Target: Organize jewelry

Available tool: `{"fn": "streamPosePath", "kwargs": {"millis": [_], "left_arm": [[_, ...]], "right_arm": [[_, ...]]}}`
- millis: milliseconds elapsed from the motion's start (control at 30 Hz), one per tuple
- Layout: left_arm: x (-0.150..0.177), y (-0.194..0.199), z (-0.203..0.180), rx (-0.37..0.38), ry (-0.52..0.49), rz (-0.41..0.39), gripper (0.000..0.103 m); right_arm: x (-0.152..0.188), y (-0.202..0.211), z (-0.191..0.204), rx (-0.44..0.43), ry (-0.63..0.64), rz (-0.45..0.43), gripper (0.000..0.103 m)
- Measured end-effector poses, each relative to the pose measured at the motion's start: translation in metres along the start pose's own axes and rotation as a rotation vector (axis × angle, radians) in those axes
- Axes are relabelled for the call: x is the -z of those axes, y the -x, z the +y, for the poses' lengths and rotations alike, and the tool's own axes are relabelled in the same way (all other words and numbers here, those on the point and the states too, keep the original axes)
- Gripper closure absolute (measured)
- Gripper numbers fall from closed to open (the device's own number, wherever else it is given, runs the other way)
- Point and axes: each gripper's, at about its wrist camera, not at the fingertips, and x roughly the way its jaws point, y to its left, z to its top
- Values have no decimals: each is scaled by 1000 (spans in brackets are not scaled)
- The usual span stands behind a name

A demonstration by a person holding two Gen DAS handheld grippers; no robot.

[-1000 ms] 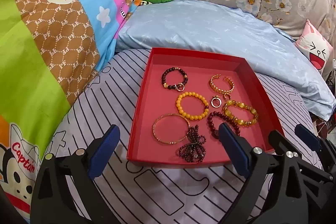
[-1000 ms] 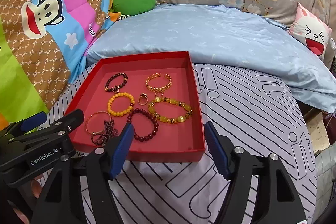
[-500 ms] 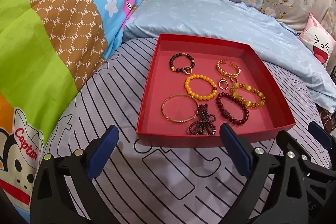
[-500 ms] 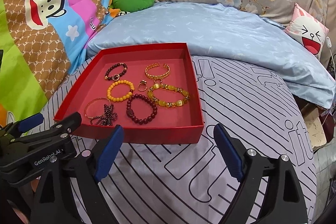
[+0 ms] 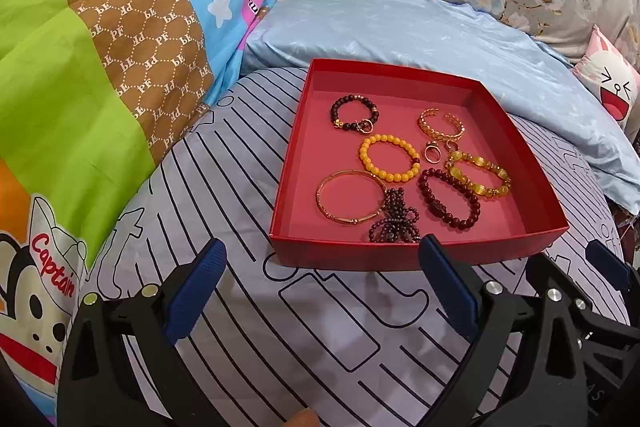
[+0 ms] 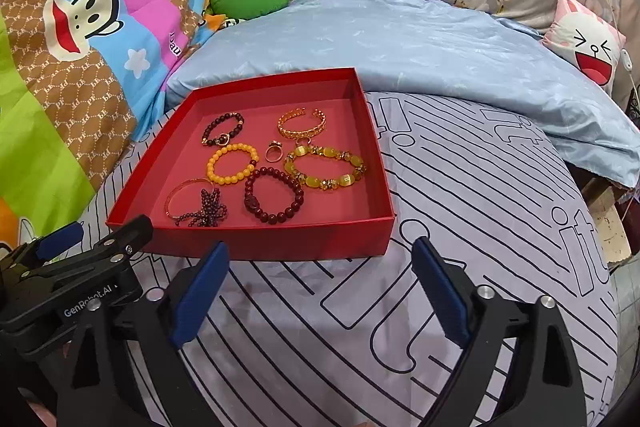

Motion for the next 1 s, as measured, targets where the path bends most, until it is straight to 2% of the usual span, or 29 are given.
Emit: {"fn": "streamPosePath", "kwargs": {"millis": [267, 333, 467, 1000], "left_arm": [[0, 0, 0, 1, 1, -2, 11], [0, 0, 0, -8, -1, -6, 11], [-1, -1, 1, -14, 7, -3, 10], [-1, -3, 0, -29, -4, -13, 10]], "right_arm": [[2, 3, 0, 11, 4, -23, 12], [2, 2, 0, 5, 0, -18, 6], [2, -1, -1, -16, -3, -2, 6], [2, -1, 0, 9, 6, -17, 6]]}}
